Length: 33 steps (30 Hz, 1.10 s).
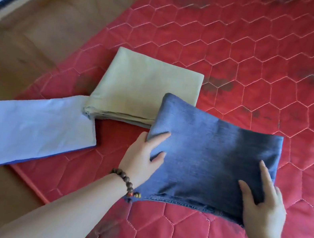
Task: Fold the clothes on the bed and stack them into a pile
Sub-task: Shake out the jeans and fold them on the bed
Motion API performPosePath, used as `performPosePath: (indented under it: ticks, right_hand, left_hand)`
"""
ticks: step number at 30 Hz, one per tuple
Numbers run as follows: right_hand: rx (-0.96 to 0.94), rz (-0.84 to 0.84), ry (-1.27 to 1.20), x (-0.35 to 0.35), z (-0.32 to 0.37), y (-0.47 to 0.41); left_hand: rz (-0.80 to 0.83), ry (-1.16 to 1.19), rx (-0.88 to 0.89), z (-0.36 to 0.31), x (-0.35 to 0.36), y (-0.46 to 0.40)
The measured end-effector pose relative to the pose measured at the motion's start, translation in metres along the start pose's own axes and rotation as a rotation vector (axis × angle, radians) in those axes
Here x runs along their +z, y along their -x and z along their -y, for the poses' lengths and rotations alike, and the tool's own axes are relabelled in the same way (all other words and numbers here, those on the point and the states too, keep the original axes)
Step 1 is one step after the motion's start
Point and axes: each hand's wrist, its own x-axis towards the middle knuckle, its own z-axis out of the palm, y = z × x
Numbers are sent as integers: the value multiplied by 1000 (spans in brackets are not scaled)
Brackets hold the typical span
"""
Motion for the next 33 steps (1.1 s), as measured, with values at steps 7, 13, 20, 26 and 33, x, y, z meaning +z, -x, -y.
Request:
performPosePath:
  ticks: [7,13,20,26,33]
  right_hand:
    - [-126,19,-55,82,127,-54]
    - [-147,-9,-71,157,175,-109]
    - [40,262,147,203,151,-134]
    - [63,197,75,206,153,-125]
    - [383,325,-189,203,154,-153]
  left_hand:
    - [-130,-91,75,64,-101,-95]
    - [-152,-99,-16,126,-134,-179]
    - [44,-165,-89,178,-114,-205]
    - [-112,-125,-38,187,-114,-198]
    - [131,150,-439,196,-115,-226]
